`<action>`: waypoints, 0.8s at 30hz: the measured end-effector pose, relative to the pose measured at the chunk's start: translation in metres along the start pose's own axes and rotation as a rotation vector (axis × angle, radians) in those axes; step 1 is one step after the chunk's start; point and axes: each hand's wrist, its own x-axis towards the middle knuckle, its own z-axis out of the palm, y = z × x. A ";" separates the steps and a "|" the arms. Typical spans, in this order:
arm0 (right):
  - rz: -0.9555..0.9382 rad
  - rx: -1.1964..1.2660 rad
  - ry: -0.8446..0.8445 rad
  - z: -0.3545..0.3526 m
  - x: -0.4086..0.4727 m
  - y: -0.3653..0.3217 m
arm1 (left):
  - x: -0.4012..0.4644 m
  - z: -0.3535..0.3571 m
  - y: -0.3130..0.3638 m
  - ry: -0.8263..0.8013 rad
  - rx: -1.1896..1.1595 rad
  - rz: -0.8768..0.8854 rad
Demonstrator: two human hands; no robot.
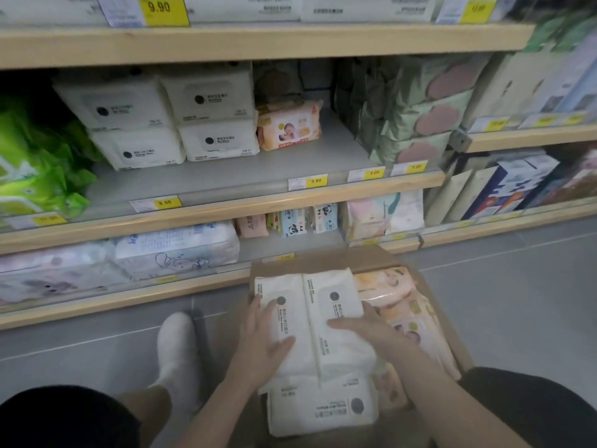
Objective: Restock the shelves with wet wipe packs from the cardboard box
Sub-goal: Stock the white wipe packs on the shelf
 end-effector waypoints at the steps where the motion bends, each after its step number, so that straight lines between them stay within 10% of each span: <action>1: 0.021 0.027 -0.005 -0.001 0.000 -0.001 | 0.001 0.000 -0.001 0.011 -0.022 -0.010; 12: 0.004 -0.479 0.377 -0.052 -0.020 -0.012 | 0.026 0.008 0.039 -0.015 0.073 -0.361; 24: -0.075 -0.223 0.274 -0.060 -0.018 0.014 | 0.040 0.024 0.054 0.024 0.365 -0.426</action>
